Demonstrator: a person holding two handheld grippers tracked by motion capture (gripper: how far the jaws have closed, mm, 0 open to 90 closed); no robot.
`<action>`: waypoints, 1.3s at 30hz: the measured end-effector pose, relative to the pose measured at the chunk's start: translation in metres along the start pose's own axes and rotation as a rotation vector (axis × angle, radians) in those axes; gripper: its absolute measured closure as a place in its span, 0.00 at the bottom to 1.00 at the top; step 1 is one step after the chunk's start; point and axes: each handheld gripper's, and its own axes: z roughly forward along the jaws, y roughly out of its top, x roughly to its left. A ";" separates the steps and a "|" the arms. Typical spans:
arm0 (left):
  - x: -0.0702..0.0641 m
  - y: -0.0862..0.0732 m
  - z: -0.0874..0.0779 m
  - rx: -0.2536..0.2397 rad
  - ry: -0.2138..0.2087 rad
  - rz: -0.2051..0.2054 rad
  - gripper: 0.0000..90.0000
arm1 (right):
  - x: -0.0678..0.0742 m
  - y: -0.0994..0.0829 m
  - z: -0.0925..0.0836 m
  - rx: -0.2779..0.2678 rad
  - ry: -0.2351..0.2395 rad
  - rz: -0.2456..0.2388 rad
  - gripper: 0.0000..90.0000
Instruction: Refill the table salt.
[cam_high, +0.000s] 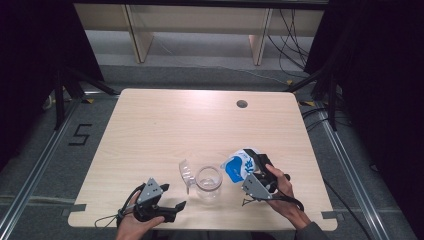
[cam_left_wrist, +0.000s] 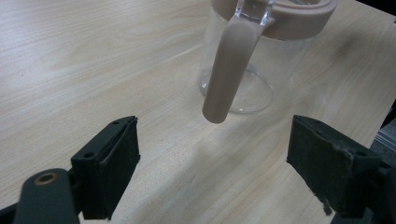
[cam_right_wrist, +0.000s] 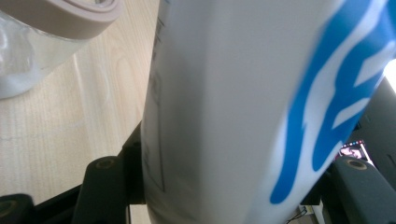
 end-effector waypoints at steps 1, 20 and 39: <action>0.001 0.000 -0.001 0.007 0.000 0.009 0.18 | 0.001 -0.001 0.001 0.000 -0.008 0.013 0.44; 0.001 0.000 0.000 0.007 -0.002 0.009 0.18 | 0.013 0.005 0.003 0.026 0.007 -0.072 0.45; 0.001 0.000 0.000 0.006 -0.005 0.011 0.18 | 0.010 0.003 0.006 0.002 -0.013 -0.219 0.46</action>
